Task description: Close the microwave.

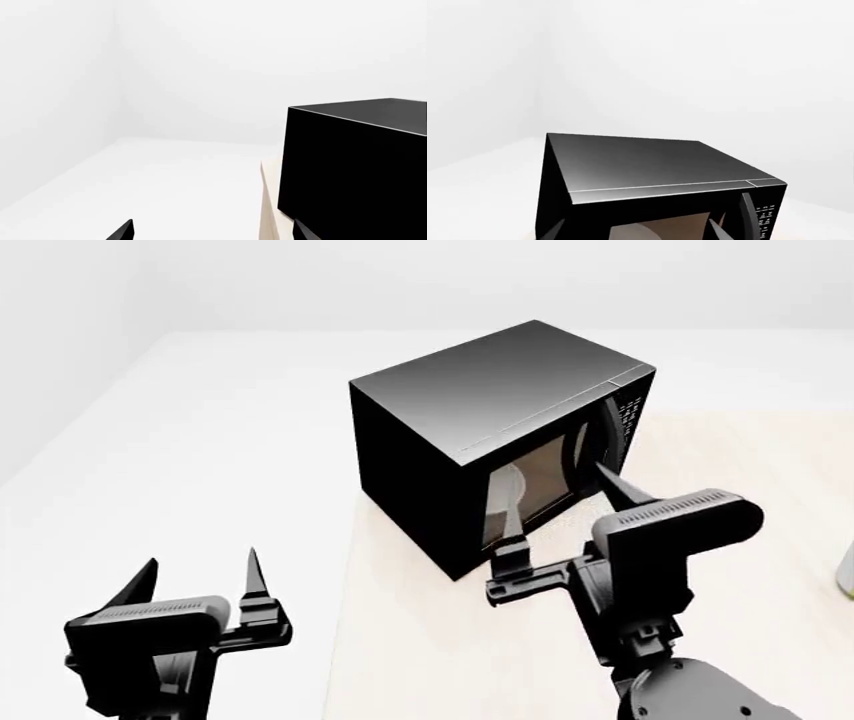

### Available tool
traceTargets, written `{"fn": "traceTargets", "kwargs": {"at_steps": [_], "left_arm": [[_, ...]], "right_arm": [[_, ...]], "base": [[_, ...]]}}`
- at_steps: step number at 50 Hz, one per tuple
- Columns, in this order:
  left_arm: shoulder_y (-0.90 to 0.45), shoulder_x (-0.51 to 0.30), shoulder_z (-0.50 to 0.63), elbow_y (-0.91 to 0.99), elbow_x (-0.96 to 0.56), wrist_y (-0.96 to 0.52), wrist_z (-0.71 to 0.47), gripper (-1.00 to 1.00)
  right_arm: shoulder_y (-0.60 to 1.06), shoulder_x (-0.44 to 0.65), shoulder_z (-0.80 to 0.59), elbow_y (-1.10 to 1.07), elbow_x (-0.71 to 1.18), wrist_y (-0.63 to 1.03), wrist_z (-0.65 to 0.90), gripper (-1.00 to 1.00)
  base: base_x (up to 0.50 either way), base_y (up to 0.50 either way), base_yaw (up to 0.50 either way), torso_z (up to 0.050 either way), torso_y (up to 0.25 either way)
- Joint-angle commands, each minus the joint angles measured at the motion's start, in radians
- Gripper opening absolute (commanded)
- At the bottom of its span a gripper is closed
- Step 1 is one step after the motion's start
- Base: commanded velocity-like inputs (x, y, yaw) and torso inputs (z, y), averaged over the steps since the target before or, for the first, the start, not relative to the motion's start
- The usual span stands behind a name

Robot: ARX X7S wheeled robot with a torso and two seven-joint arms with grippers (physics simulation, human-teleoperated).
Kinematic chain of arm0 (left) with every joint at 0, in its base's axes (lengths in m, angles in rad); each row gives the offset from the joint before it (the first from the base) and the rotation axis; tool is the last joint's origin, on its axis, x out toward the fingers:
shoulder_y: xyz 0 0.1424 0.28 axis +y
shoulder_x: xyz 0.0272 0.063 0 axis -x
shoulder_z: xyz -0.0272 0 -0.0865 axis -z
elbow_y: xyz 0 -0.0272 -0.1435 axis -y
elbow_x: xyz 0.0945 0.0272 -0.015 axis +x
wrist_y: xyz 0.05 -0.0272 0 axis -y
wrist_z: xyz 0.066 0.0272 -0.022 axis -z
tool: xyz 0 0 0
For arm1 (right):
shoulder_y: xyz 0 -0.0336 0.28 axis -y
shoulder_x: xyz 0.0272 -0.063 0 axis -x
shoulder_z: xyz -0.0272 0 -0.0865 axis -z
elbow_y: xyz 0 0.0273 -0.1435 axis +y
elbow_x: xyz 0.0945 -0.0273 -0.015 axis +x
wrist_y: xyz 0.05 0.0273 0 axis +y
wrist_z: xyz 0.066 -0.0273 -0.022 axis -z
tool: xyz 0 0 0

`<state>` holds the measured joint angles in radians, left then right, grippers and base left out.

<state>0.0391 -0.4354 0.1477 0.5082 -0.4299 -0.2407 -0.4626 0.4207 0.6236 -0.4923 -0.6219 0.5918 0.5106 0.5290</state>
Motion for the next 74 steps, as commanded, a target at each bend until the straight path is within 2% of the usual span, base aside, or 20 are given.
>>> {"fn": "traceTargets", "kwargs": {"at_steps": [1, 13, 36, 68, 74], "left_arm": [[0.000, -0.002, 0.000, 0.004, -0.004, 0.000, -0.003, 1.00], [0.000, -0.001, 0.003, -0.002, -0.003, 0.007, -0.003, 1.00], [0.002, -0.006, -0.001, 0.005, -0.013, 0.008, -0.008, 1.00], [0.045, -0.030, -0.026, 0.087, -0.036, 0.032, -0.016, 1.00], [0.064, -0.025, -0.033, 0.102, -0.016, 0.082, -0.012, 1.00]], "right_arm": [[-0.090, 0.007, 0.009, -0.074, -0.028, -0.057, 0.054, 1.00], [-0.166, 0.021, 0.041, -0.141, -0.038, -0.103, 0.111, 1.00], [-0.322, 0.053, 0.089, -0.187, -0.138, -0.313, 0.121, 1.00], [-0.327, 0.093, 0.080, -0.301, -0.268, -0.305, 0.163, 1.00], [-0.323, 0.102, 0.085, -0.333, -0.288, -0.295, 0.175, 1.00]], "base": [[0.00, 0.00, 0.00, 0.000, 0.000], [0.00, 0.00, 0.00, 0.000, 0.000], [0.00, 0.00, 0.00, 0.000, 0.000], [0.00, 0.00, 0.00, 0.000, 0.000], [0.00, 0.00, 0.00, 0.000, 0.000]]}}
